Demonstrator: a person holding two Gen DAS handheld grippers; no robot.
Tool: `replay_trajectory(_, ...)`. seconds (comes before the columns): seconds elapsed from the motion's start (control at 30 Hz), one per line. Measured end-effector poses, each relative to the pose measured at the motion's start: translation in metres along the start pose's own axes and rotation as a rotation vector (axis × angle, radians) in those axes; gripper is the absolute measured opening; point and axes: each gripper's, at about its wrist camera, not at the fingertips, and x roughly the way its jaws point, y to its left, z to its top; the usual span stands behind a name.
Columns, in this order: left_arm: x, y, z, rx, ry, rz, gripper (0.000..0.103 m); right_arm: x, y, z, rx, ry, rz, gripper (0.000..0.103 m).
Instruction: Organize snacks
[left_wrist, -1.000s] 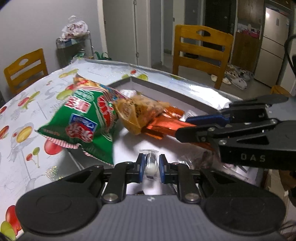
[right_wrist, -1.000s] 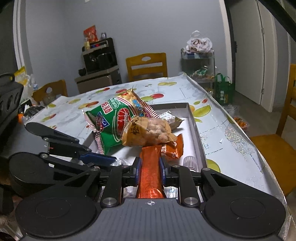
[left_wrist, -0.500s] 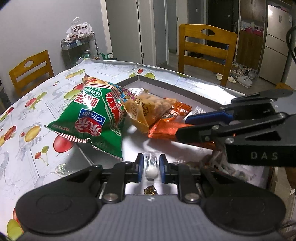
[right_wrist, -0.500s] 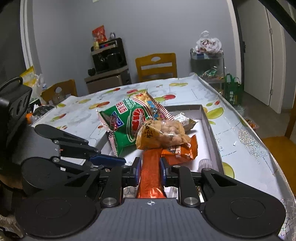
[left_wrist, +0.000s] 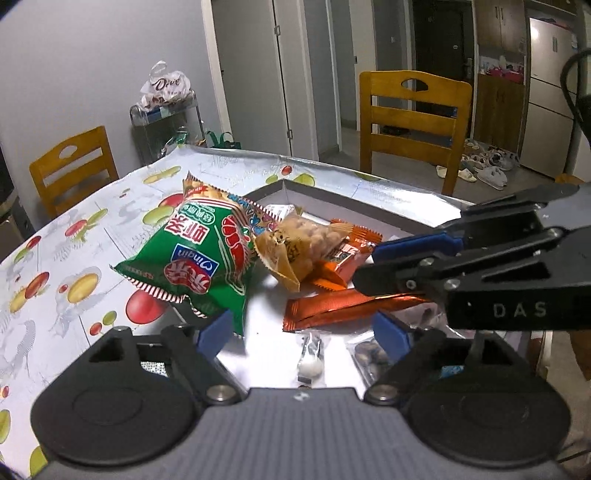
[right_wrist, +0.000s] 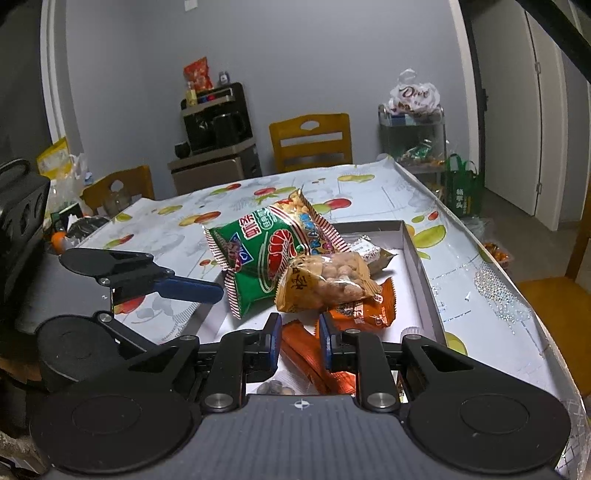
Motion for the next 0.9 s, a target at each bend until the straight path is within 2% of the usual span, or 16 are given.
replay_trajectory(0.03,-0.002,0.0,0.0,0.003,-0.002,0.0,0.087,-0.001,0.0,0.001,0.003,-0.004,-0.002,0.03)
replay_trajectory(0.13,-0.006,0.0,-0.002,0.002,-0.01,-0.006,0.087,-0.005,0.002,0.003,0.014,-0.018,-0.005,0.05)
replay_trajectory(0.23,-0.012,0.002,-0.004,-0.003,-0.018,-0.014,0.088,-0.009,0.007,0.004,0.006,-0.022,-0.015,0.072)
replay_trajectory(0.27,-0.014,0.003,-0.004,-0.005,-0.022,-0.017,0.088,-0.01,0.009,0.004,0.003,-0.023,-0.02,0.085)
replay_trajectory(0.3,-0.017,0.003,-0.005,-0.004,-0.026,-0.021,0.089,-0.013,0.011,0.004,0.004,-0.03,-0.026,0.093)
replay_trajectory(0.37,-0.023,0.005,-0.007,-0.002,-0.038,-0.028,0.089,-0.017,0.014,0.004,0.002,-0.033,-0.032,0.099)
replay_trajectory(0.43,-0.03,0.007,-0.009,-0.004,-0.05,-0.035,0.089,-0.021,0.019,0.004,0.001,-0.035,-0.043,0.102)
replay_trajectory(0.63,-0.057,0.024,-0.021,-0.02,-0.102,-0.052,0.092,-0.035,0.032,0.001,0.041,-0.051,-0.079,0.103)
replay_trajectory(0.9,-0.084,0.059,-0.053,-0.056,-0.129,-0.054,0.094,-0.048,0.059,-0.016,0.085,-0.036,-0.189,0.103)
